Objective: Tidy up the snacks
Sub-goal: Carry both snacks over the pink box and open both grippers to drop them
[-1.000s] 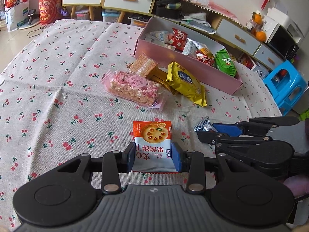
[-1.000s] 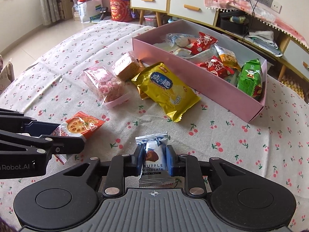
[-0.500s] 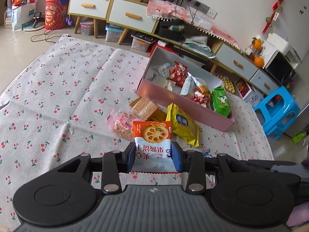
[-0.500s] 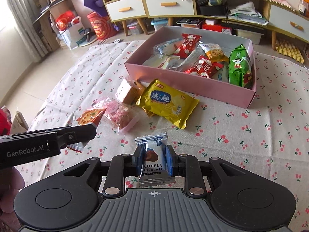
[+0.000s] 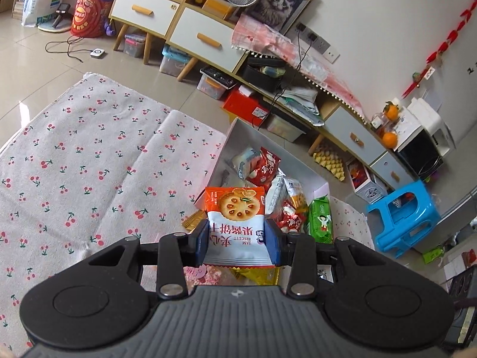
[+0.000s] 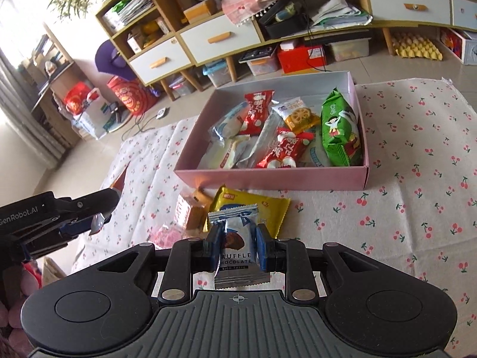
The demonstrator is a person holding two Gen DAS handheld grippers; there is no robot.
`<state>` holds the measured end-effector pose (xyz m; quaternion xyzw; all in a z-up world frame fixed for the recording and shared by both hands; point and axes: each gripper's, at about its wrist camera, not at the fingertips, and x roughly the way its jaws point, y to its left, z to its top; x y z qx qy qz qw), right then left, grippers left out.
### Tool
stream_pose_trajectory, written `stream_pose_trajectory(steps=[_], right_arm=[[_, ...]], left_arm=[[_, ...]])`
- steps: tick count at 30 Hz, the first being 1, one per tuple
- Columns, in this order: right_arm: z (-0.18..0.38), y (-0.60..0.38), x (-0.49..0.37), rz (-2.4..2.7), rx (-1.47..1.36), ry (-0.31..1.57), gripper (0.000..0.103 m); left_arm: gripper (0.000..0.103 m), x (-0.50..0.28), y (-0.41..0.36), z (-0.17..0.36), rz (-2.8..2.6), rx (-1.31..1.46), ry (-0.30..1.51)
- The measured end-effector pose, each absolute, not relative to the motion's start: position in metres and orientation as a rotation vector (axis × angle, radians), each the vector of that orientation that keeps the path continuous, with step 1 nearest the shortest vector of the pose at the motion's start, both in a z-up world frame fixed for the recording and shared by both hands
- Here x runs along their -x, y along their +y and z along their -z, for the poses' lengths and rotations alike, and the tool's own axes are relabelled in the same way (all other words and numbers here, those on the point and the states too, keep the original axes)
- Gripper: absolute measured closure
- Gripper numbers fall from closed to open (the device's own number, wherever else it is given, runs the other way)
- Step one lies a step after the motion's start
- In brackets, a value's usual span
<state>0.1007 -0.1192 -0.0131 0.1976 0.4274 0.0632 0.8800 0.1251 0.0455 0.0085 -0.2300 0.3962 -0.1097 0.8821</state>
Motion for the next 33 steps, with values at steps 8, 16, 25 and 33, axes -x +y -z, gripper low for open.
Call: stream_pose_trajectory(steps=[8, 16, 25, 33], right_arm=[[0.009, -0.134, -0.142, -0.062, -0.542, 0.86, 0.08], [0.031, -0.142, -0.175, -0.103, -0.722, 0.759, 0.079], [0.06, -0.149, -0.213, -0.079, -0.805, 0.755, 0.079], [0.061, -0.145, -0.22, -0.11, -0.791, 0.743, 0.078]], left_arm=[[0.067, -0.182, 0.028, -0.007, 0.305, 0.416, 0.848], [0.067, -0.2, 0.022, 0.014, 0.384, 0.31, 0.726], [0.067, -0.214, 0.001, 0.032, 0.379, 0.18, 0.811], [0.066, -0.21, -0.003, 0.032, 0.362, 0.12, 0.817]])
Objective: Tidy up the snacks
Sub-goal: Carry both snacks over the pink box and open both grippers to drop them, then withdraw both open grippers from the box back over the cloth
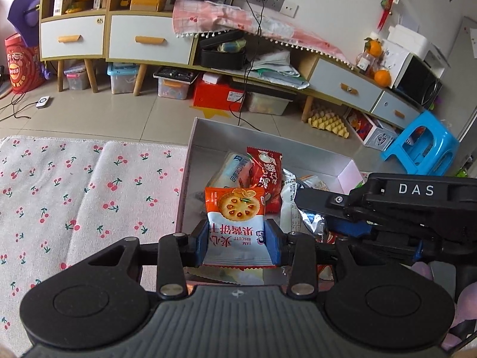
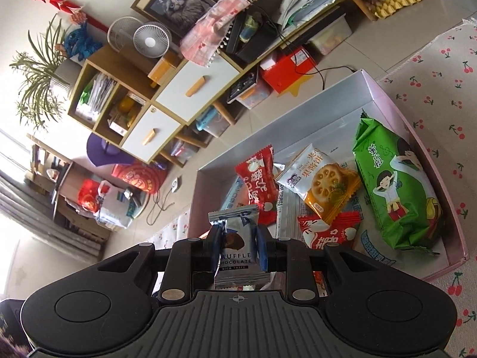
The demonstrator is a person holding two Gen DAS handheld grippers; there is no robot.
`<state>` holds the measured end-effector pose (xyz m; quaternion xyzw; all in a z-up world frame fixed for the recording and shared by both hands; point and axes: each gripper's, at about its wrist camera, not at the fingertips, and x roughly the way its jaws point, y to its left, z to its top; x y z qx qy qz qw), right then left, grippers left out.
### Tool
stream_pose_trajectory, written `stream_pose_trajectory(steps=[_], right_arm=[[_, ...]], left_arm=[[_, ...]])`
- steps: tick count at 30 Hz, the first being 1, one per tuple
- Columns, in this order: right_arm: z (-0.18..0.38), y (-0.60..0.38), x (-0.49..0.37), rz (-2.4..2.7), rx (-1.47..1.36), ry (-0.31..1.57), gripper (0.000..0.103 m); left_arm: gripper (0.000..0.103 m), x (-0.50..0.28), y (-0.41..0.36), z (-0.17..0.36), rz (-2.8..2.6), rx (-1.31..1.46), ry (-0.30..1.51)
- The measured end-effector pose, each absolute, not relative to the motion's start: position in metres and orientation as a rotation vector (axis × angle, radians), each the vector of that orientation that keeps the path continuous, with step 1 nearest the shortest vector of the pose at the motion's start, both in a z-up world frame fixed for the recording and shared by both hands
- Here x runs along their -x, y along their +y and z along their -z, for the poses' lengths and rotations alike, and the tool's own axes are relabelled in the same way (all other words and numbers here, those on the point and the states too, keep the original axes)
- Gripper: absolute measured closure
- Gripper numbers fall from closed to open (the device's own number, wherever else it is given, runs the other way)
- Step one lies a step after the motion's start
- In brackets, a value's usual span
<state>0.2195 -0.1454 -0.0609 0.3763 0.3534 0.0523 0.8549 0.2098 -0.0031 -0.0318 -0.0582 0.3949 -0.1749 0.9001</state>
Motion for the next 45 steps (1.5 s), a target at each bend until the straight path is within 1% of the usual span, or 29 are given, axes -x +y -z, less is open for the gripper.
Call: stream_pose_trajectory(steps=[6, 7, 8, 10, 11, 12, 13, 14, 18, 21, 23, 24, 26, 30, 32, 37, 39, 41, 45], right_arm=[[0.059, -0.137, -0.222, -0.121, -0.736, 0.749, 0.078], [0.059, -0.136, -0.222, -0.127, -0.734, 0.749, 0.078], [0.059, -0.136, -0.222, -0.136, -0.736, 0.746, 0.075], [0.058, -0.135, -0.222, -0.15, -0.735, 0.736, 0.075], [0.057, -0.134, -0.222, -0.149, -0.733, 0.743, 0.07], [0.057, -0.134, -0.222, -0.146, -0.731, 0.749, 0.065], [0.056, -0.133, -0.222, -0.141, -0.728, 0.752, 0.054], [0.055, -0.132, -0.221, -0.137, -0.72, 0.75, 0.05], [0.052, -0.129, -0.22, -0.142, -0.689, 0.75, 0.05], [0.047, -0.128, -0.217, -0.147, -0.676, 0.747, 0.049], [0.044, -0.128, -0.213, -0.152, -0.663, 0.744, 0.043], [0.041, -0.127, -0.211, -0.151, -0.653, 0.743, 0.042], [0.033, -0.128, -0.204, -0.143, -0.635, 0.733, 0.035], [0.021, -0.131, -0.188, -0.133, -0.626, 0.719, 0.029], [0.016, -0.133, -0.181, -0.123, -0.611, 0.715, 0.023], [0.006, -0.137, -0.165, -0.092, -0.577, 0.731, 0.022], [0.003, -0.138, -0.159, -0.083, -0.565, 0.739, 0.021], [0.0, -0.139, -0.151, -0.074, -0.547, 0.747, 0.019], [-0.002, -0.138, -0.138, -0.062, -0.514, 0.772, 0.019]], left_arm=[[0.066, -0.208, -0.002, 0.029, 0.357, 0.093, 0.81], [0.066, -0.207, -0.002, 0.029, 0.358, 0.088, 0.806], [0.065, -0.208, -0.005, 0.027, 0.351, 0.081, 0.8], [0.056, -0.206, -0.008, 0.026, 0.344, 0.068, 0.797], [0.047, -0.206, -0.01, 0.026, 0.345, 0.062, 0.798], [0.042, -0.206, -0.011, 0.026, 0.344, 0.058, 0.795], [0.042, -0.206, -0.011, 0.026, 0.344, 0.054, 0.792], [0.042, -0.206, -0.012, 0.026, 0.344, 0.048, 0.793], [0.036, -0.204, -0.012, 0.025, 0.343, 0.047, 0.789], [0.034, -0.202, -0.011, 0.023, 0.341, 0.048, 0.788], [0.034, -0.199, -0.011, 0.02, 0.34, 0.035, 0.781], [0.032, -0.197, -0.011, 0.018, 0.337, 0.03, 0.776], [0.029, -0.192, -0.01, 0.014, 0.334, 0.023, 0.762], [0.021, -0.182, -0.007, 0.005, 0.329, 0.025, 0.742], [0.019, -0.177, -0.008, 0.001, 0.332, 0.027, 0.737], [0.014, -0.166, -0.01, -0.006, 0.331, 0.007, 0.729], [0.01, -0.162, -0.009, -0.008, 0.325, 0.007, 0.731], [0.009, -0.157, -0.008, -0.009, 0.318, -0.004, 0.742], [0.006, -0.149, -0.007, -0.011, 0.3, -0.037, 0.758]])
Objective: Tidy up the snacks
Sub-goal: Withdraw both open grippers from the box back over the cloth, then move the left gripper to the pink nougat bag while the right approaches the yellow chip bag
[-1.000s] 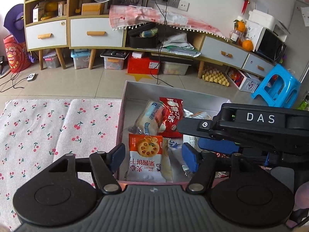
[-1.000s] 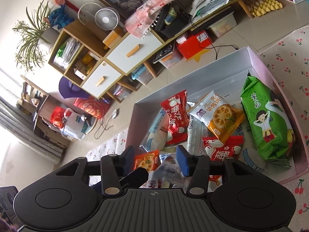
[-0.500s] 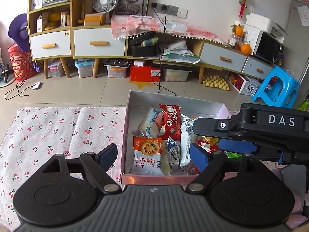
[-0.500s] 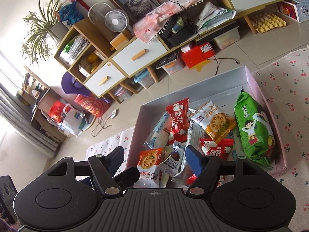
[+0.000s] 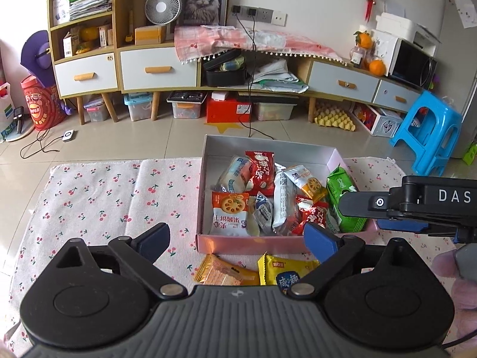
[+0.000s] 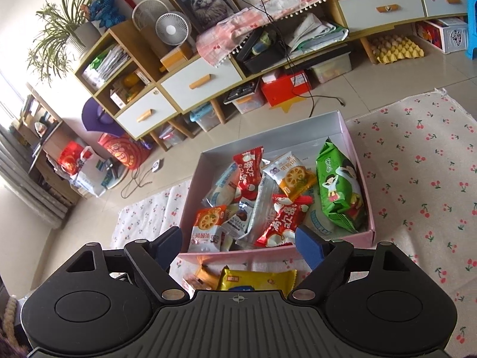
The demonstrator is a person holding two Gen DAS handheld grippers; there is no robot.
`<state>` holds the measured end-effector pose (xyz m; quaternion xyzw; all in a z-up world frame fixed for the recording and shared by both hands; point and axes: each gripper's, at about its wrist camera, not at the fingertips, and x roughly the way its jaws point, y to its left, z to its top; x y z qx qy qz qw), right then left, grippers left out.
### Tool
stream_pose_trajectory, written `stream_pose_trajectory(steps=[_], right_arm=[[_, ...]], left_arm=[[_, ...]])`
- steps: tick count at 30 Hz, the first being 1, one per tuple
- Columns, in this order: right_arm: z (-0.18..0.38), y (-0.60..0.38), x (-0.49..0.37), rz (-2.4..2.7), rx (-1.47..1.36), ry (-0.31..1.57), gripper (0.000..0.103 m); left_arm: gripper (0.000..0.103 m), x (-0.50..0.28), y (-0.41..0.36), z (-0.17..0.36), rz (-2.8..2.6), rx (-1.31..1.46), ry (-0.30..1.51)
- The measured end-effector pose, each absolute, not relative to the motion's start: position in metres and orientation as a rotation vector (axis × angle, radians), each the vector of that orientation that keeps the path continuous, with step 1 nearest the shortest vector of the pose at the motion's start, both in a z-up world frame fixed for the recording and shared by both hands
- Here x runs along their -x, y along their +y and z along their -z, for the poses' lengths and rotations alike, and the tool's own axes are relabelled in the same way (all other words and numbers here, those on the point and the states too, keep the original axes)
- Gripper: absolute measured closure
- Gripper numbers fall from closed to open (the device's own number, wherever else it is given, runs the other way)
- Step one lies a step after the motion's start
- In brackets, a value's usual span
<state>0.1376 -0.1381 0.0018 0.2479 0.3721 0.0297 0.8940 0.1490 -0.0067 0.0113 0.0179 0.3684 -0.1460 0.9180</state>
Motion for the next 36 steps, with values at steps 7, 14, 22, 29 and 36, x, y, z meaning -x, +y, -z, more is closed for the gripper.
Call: stream_pose_trajectory(steps=[7, 14, 22, 29, 36], right_arm=[[-0.003, -0.125, -0.118, -0.066, -0.412, 0.817, 0.018], [-0.001, -0.114, -0.102, -0.099, -0.358, 0.809, 0.014], [0.012, -0.123, -0.09, -0.071, -0.348, 0.797, 0.011], [0.036, -0.136, -0.085, -0.01, -0.318, 0.818, 0.009], [0.055, -0.131, -0.083, 0.01, -0.204, 0.865, 0.009]], left_arm=[[0.004, -0.133, 0.002, -0.014, 0.268, -0.054, 0.794], [0.001, -0.115, 0.01, -0.006, 0.261, -0.05, 0.807], [0.001, -0.107, 0.026, 0.013, 0.233, -0.113, 0.802], [0.001, -0.103, 0.041, 0.033, 0.234, -0.181, 0.815], [0.002, -0.103, 0.043, 0.053, 0.323, -0.307, 0.76]])
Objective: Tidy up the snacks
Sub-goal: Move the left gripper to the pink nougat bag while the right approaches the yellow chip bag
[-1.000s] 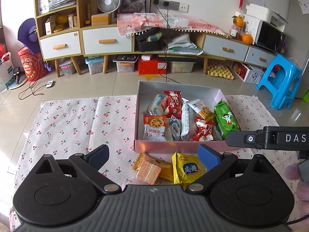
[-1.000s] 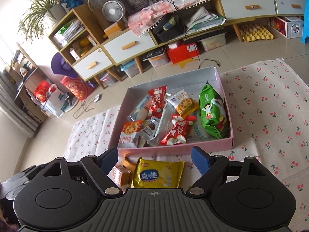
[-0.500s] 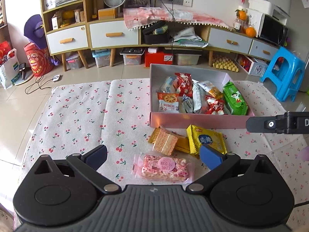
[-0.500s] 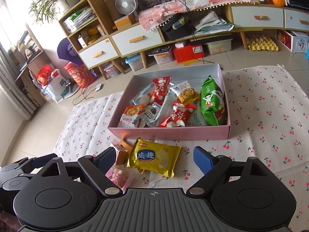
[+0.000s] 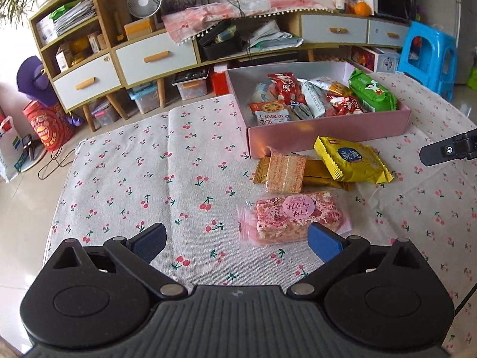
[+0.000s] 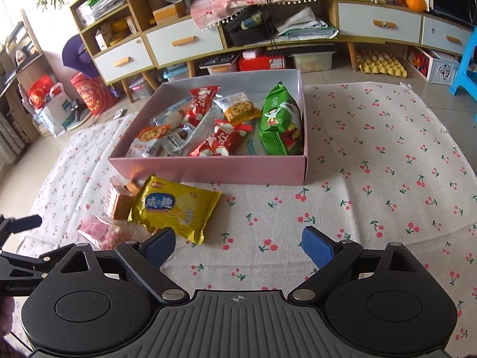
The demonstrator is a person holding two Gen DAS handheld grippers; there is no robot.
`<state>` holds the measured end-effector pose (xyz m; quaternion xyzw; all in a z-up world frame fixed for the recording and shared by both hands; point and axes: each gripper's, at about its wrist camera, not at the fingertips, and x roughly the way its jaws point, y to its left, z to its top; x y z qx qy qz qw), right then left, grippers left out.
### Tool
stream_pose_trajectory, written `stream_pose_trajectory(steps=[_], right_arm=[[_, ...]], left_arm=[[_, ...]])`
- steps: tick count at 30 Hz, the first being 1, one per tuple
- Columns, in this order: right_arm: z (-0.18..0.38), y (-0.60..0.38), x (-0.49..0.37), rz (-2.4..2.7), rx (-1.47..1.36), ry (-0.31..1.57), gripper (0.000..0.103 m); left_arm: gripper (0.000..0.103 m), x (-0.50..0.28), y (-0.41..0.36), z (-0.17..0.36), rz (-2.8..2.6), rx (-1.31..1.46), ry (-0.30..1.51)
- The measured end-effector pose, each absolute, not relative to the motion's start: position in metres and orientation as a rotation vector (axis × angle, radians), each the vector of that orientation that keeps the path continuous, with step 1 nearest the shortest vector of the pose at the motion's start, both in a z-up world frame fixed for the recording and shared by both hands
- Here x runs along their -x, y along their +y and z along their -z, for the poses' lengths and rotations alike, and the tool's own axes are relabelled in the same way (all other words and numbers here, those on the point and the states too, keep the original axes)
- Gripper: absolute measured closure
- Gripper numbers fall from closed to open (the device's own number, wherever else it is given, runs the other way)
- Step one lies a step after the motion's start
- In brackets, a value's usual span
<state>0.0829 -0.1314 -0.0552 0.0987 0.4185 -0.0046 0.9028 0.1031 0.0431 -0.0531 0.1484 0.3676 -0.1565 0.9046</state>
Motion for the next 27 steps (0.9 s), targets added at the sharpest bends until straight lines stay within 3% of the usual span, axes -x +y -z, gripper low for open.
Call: stream_pose_trajectory(steps=[18, 27], right_arm=[[0.07, -0.131, -0.1, 0.01, -0.225, 0.912, 0.009], [0.077, -0.126, -0.113, -0.009, -0.181, 0.91, 0.009]], left_arm=[[0.0, -0.133, 0.03, 0.072, 0.134, 0.152, 0.957], [0.0, -0.129, 0.038, 0.07, 0.179, 0.098, 0.985]])
